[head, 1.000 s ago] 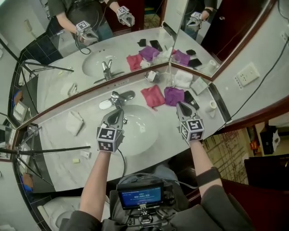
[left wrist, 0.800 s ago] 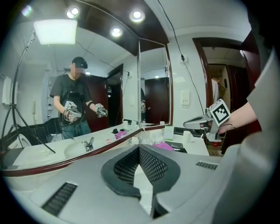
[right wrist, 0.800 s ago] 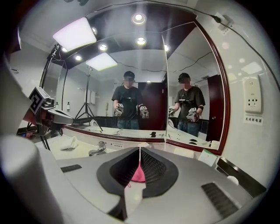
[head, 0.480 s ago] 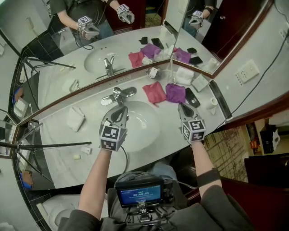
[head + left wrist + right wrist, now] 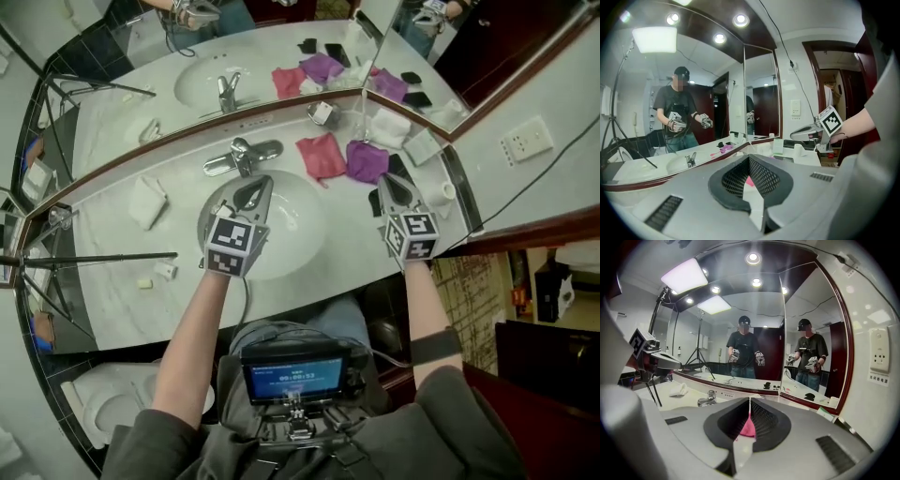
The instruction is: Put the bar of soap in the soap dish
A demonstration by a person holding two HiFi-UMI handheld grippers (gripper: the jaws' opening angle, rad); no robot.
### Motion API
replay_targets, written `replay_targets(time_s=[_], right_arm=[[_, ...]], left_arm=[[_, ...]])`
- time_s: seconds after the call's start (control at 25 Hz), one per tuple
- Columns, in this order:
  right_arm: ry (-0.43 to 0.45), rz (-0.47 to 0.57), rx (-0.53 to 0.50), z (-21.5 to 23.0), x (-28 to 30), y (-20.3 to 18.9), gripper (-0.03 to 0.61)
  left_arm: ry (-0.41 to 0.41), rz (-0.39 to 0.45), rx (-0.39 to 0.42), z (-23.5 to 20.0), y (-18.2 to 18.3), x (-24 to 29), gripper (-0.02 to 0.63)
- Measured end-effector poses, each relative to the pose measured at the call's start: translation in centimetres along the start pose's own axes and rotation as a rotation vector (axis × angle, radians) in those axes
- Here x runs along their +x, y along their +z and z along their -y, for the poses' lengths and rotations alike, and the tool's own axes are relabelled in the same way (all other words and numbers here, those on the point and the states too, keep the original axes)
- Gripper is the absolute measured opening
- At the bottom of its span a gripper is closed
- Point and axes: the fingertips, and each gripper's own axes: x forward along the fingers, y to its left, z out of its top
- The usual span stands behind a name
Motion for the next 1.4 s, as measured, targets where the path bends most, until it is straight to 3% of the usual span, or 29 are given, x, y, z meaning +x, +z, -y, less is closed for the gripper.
replay_targets(time_s=[0.16,0.32,0.6,0.76,1.08,1.16,1.4], right_arm=[[0.116,-0.006,-0.117,2.2,1.7,0.4,0.028],[0.292,-0.005,-0.235,4.3,3.6,0.1,0.028],[0.548,-0.091,-0.397,6.1,5.6,-2.4,0.029],[0.58,-0.119,-0.455,6.3,8.3,-2.0,0.044],[0.57,-0.208,-0.527,3.7,18.9,-1.2,0.393],[0.574,-0.244,-0.545,2.7,21.5,-1.4,0.423],[0.546,-0.413,-0.515,2.1,28.8,-4.7,0.431]], left_arm=[[0.061,-0.016,0.007,1.9,0.7,2.6,0.003],[0.185,-0.047,-0.01,4.4,0.9,5.6,0.003],[0.426,-0.111,-0.155,10.6,0.4,8.7,0.003],[0.463,-0.107,-0.185,13.1,0.4,10.0,0.003],[0.503,-0.069,-0.224,12.8,-0.6,11.9,0.003],[0.503,-0.063,-0.235,12.4,-1.3,12.2,0.003],[0.501,-0.054,-0.296,11.7,-3.6,11.9,0.003]])
